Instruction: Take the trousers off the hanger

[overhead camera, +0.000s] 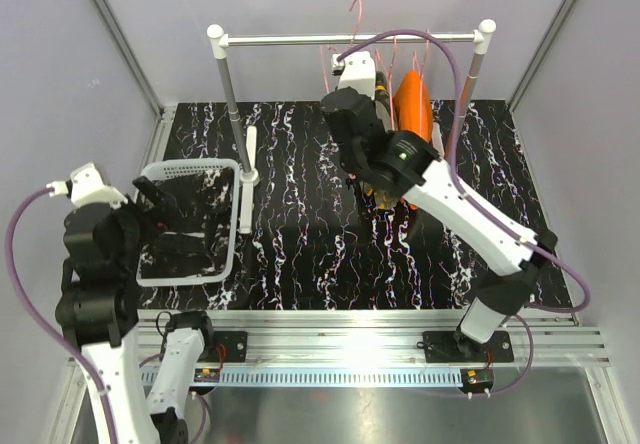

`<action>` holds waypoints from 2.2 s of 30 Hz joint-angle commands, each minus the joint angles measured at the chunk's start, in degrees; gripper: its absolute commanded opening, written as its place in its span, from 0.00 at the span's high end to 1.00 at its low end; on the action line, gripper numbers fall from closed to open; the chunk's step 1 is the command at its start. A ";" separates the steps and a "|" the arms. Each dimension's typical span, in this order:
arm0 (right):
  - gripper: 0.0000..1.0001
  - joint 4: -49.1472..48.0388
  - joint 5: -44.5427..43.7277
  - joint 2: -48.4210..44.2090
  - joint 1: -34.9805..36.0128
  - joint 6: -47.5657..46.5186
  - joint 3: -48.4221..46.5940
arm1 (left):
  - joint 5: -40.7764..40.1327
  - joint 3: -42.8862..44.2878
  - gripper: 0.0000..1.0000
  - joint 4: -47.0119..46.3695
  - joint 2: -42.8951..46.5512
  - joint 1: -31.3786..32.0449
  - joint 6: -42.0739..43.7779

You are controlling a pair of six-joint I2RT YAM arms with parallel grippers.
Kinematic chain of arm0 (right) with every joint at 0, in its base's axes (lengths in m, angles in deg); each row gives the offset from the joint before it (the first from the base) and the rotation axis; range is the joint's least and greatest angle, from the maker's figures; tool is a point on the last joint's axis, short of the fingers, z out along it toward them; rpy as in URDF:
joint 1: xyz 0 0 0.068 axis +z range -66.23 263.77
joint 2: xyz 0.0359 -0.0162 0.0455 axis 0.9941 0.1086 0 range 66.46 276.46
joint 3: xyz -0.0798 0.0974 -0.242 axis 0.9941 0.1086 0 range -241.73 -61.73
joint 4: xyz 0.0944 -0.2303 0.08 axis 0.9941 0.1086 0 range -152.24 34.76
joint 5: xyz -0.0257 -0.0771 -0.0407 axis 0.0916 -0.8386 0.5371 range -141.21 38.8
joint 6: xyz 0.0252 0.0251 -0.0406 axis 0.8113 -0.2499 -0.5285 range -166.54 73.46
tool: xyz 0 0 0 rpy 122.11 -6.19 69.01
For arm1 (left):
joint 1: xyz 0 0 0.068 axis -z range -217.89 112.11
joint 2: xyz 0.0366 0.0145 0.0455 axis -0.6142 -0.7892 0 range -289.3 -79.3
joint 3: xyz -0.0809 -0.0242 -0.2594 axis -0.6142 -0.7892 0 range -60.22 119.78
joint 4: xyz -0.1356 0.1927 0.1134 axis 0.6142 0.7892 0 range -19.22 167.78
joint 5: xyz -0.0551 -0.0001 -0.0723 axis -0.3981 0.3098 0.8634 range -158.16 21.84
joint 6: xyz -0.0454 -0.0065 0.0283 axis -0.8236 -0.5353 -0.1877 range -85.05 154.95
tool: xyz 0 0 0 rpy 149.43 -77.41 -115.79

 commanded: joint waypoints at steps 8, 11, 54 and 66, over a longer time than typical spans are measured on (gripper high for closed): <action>0.95 -2.17 -5.07 6.23 -3.65 3.11 2.46 | 0.60 -4.76 0.01 0.61 6.14 4.78 3.66; 0.91 -2.08 -3.40 5.27 -3.74 5.66 5.45 | 0.42 -3.97 0.01 0.78 6.14 5.84 4.01; 0.43 11.98 26.40 -6.08 -19.20 4.53 10.12 | 2.53 -0.28 0.01 2.98 5.35 8.47 4.98; 0.72 7.15 27.81 -5.99 -21.58 4.09 15.13 | 3.23 -1.77 0.01 2.28 6.22 9.27 5.24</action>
